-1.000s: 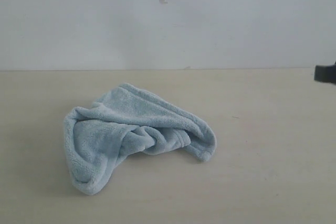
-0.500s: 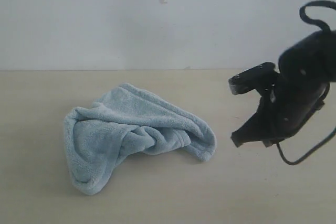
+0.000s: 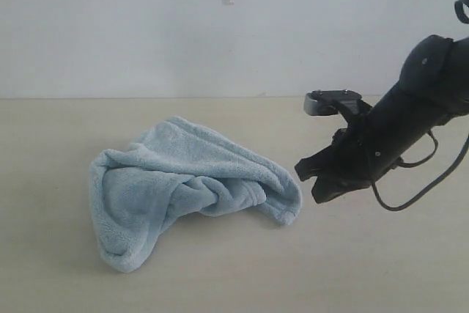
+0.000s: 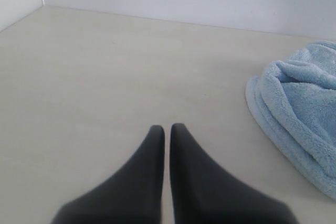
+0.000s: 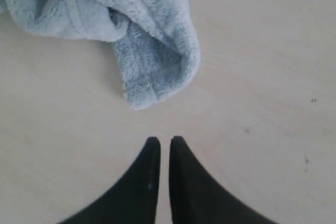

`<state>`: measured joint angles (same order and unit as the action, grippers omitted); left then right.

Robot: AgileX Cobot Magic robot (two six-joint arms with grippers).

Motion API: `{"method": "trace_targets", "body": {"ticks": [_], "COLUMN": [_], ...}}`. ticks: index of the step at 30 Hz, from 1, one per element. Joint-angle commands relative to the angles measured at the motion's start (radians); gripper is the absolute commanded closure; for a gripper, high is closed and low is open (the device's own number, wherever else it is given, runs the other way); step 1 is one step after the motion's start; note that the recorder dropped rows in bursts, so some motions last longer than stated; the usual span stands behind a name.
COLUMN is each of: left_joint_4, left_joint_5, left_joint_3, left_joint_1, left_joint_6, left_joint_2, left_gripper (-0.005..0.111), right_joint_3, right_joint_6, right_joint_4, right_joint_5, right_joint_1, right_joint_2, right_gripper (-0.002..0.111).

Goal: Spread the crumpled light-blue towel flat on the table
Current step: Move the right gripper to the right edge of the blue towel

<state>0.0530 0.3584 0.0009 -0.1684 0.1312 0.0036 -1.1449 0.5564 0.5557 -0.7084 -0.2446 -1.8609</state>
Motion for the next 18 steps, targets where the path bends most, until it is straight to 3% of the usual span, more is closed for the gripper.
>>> {"method": "trace_targets", "body": {"ticks": [1,4,10,15,16,18], "left_joint_4": [0.0,0.0,0.0,0.0,0.0,0.0], "left_joint_5": [-0.004,-0.004,-0.004,-0.004,-0.004,-0.004], "left_joint_3": [-0.001,-0.001,-0.001,-0.001,-0.001,-0.001], "left_joint_1": [0.005,0.005,0.005,0.005,0.005,0.005], "left_joint_6": [-0.001,-0.001,-0.001,-0.001,-0.001,-0.001], "left_joint_2": [-0.004,-0.004,-0.004,-0.004,-0.004,-0.004], "left_gripper": [0.103,0.103,0.103,0.103,0.103,0.103], "right_joint_3": [-0.005,-0.005,-0.005,-0.005,-0.005,-0.009], "right_joint_6": [0.186,0.296,0.678,0.7,0.745,0.864], "right_joint_4": [0.197,0.263,0.614,0.625,0.637,0.669], "right_joint_5": [0.018,0.081,0.131,0.151,0.11,-0.014], "right_joint_1": [0.062,0.062,0.062,0.06,0.055,0.046], "right_joint_2": [-0.047,-0.082,-0.161,-0.208,-0.211,-0.211], "right_gripper": [0.08,0.071,0.071,0.071,0.074,0.094]}}
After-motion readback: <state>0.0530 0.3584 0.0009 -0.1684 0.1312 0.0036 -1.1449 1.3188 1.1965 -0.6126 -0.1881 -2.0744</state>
